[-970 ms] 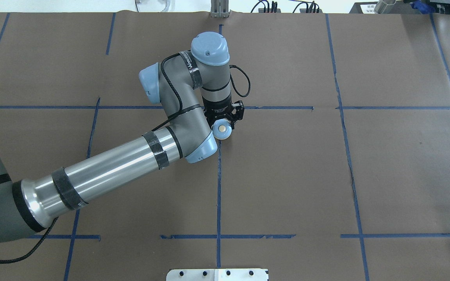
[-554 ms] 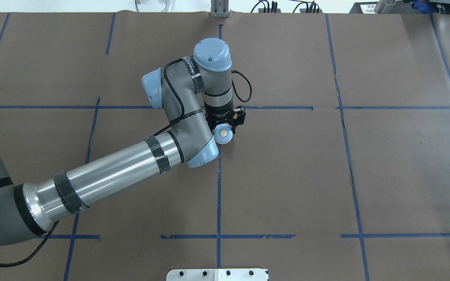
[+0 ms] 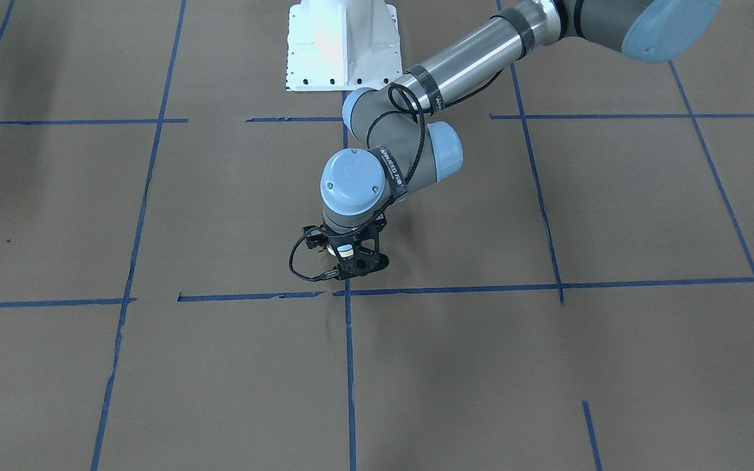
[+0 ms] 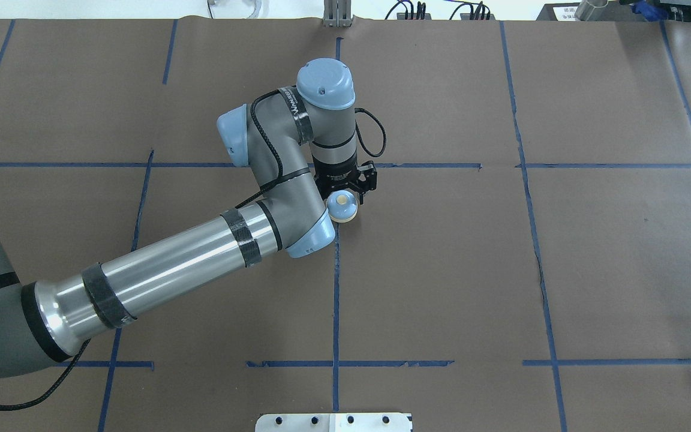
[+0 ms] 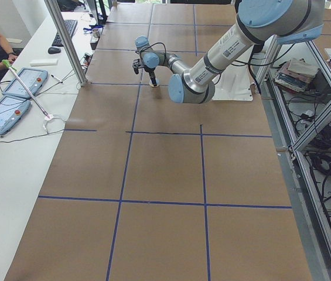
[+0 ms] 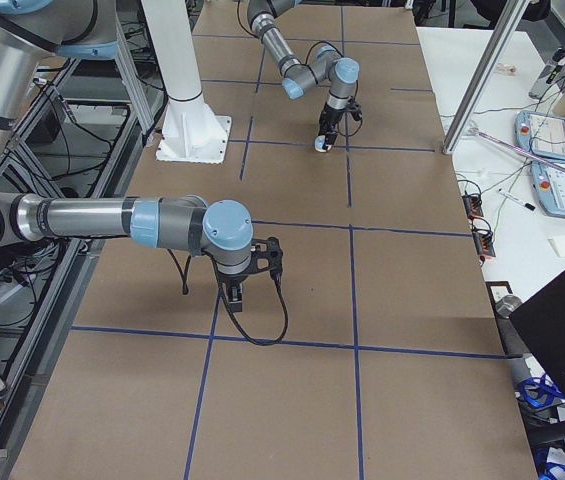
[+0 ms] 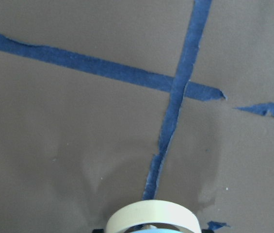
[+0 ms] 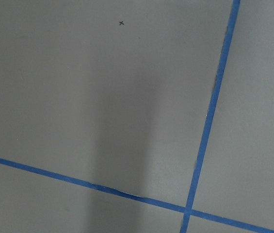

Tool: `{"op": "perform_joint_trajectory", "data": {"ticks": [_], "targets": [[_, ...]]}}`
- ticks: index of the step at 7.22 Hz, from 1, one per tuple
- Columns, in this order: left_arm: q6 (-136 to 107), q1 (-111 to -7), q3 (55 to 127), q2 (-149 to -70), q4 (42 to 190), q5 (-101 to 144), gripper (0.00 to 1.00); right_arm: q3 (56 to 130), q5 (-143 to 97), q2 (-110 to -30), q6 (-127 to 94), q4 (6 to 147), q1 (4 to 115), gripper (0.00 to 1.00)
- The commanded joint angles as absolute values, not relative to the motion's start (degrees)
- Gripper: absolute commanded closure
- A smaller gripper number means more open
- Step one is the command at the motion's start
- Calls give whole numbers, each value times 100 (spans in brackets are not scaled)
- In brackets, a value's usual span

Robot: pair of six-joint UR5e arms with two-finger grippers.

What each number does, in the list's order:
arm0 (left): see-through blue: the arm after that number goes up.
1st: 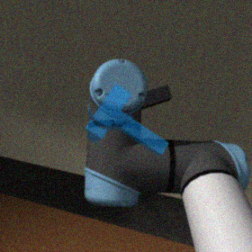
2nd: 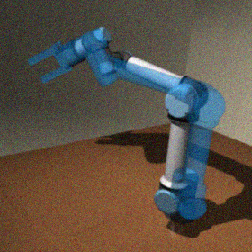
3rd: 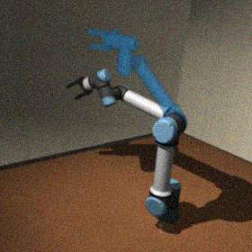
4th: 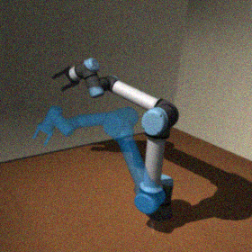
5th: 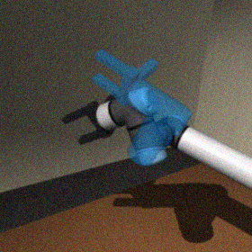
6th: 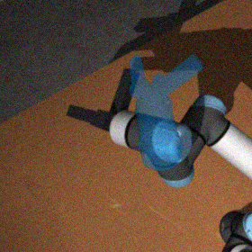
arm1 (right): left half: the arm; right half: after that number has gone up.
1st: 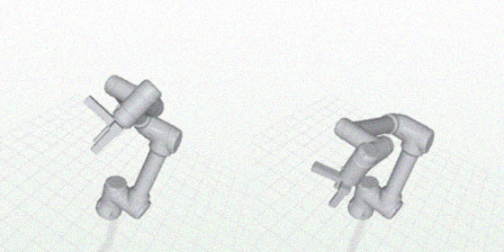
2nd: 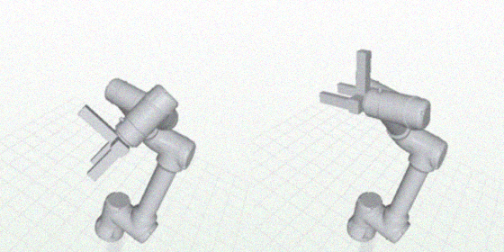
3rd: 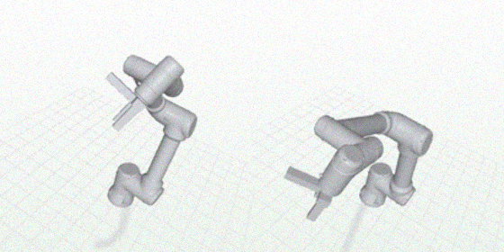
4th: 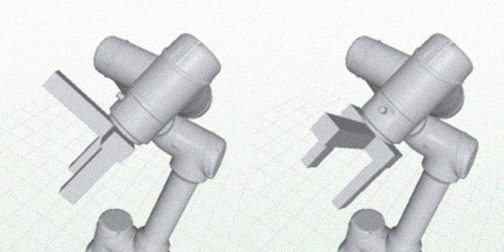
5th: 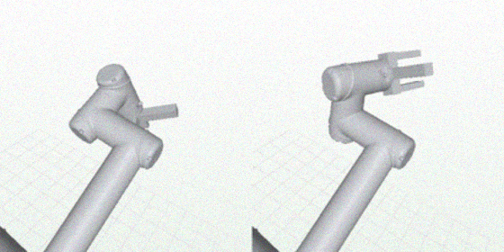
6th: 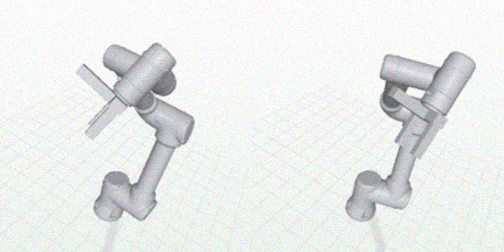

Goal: Place and press bell with both arms
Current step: 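Lower the bell onto the tape crossing and open the left gripper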

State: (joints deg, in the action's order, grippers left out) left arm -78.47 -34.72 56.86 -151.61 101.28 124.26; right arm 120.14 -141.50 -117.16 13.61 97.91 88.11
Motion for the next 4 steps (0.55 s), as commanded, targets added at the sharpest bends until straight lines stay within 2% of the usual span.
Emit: {"op": "perform_joint_trajectory", "data": {"ticks": [1, 3, 4], "targets": [[-7980, -3472, 5695, -15161, 10116, 12419, 0, 12015, -14150, -11716, 1362, 9791, 8815, 0], [-7989, -3489, 5782, -15161, 10072, 12428, 0, 12041, -14150, -11716, 1354, 9782, 8807, 0], [-8033, -3550, 6096, -15092, 10020, 12436, 0, 12128, -14159, -11716, 1206, 9687, 8807, 0]]}}
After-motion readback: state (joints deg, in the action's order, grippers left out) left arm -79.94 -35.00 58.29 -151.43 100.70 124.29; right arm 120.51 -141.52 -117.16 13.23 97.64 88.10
